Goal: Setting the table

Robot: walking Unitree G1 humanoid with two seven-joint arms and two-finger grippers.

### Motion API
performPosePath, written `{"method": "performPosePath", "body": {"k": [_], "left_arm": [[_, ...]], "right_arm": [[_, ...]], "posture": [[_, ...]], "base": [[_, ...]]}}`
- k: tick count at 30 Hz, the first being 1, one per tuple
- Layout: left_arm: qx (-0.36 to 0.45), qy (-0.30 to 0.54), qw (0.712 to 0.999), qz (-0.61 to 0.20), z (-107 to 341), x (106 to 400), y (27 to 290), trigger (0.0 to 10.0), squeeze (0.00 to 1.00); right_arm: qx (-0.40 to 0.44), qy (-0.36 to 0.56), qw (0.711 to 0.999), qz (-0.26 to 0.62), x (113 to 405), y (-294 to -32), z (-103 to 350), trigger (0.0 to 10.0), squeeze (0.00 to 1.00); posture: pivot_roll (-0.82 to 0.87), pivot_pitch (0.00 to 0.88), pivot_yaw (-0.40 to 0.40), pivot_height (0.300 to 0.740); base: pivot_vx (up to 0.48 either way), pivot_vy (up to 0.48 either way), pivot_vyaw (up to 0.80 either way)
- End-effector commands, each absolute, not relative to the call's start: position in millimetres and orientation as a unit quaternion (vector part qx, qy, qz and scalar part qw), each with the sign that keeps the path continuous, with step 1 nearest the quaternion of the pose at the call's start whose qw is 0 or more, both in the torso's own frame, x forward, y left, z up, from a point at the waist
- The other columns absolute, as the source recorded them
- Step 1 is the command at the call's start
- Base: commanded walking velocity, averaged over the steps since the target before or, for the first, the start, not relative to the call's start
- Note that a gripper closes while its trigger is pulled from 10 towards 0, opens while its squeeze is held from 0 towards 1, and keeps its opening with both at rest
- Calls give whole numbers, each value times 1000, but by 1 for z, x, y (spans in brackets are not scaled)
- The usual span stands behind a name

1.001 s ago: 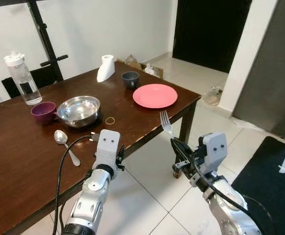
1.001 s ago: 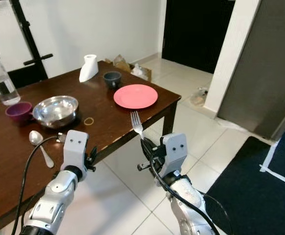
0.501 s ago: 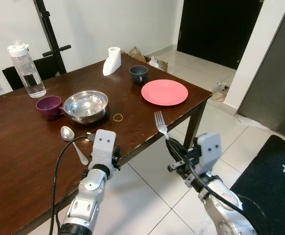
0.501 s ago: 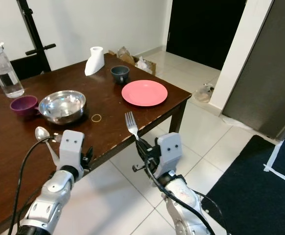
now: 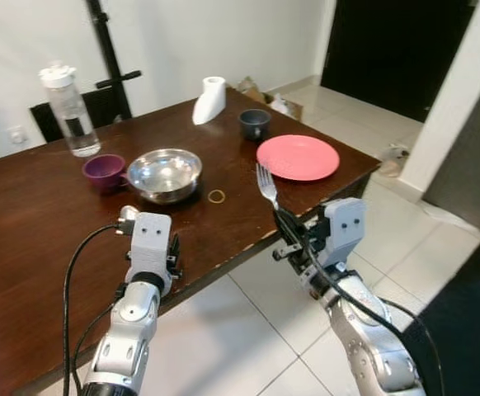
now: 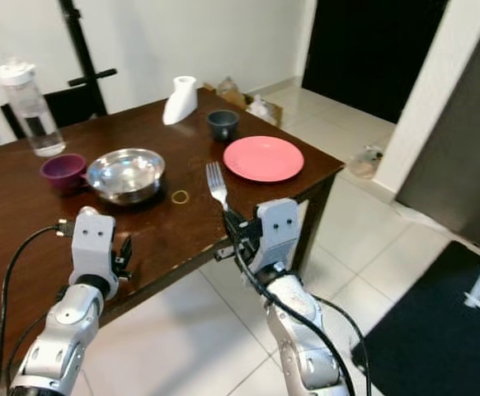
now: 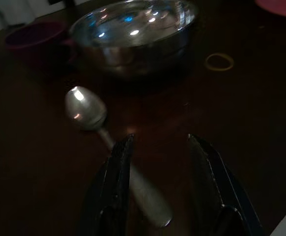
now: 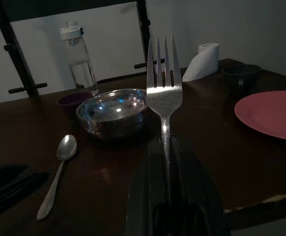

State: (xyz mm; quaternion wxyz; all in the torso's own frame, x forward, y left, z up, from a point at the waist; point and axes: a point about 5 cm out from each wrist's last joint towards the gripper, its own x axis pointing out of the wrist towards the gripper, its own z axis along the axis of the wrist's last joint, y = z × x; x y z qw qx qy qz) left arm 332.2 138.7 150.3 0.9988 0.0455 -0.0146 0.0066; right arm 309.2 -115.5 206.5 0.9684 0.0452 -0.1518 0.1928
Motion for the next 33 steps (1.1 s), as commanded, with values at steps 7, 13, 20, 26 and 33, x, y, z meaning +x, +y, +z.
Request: {"method": "performPosePath", "body": {"k": [7, 13, 20, 26, 33], "left_arm": [[48, -3, 999, -2, 146, 330, 133, 10000, 0], [49, -1, 999, -9, 145, 330, 131, 10000, 0], [50, 1, 999, -14, 144, 330, 130, 10000, 0], [52, 3, 999, -17, 144, 330, 129, 10000, 0], [54, 5, 998, -21, 143, 331, 127, 10000, 0]], "right_arm": [[45, -152, 972, 172, 311, -122, 203, 10000, 0], [45, -151, 973, 168, 310, -122, 202, 10000, 0], [45, -151, 974, 164, 309, -123, 201, 10000, 0], [45, -151, 974, 161, 309, -124, 200, 10000, 0], [43, -149, 977, 148, 310, -127, 199, 10000, 0]], "posture": [[-37, 84, 99, 740], [-39, 84, 105, 740], [-42, 86, 110, 740], [-44, 84, 114, 740], [-47, 80, 117, 740]], "base": [[0, 0, 791], [0, 0, 788], [0, 0, 788], [0, 0, 788], [0, 0, 634]]}}
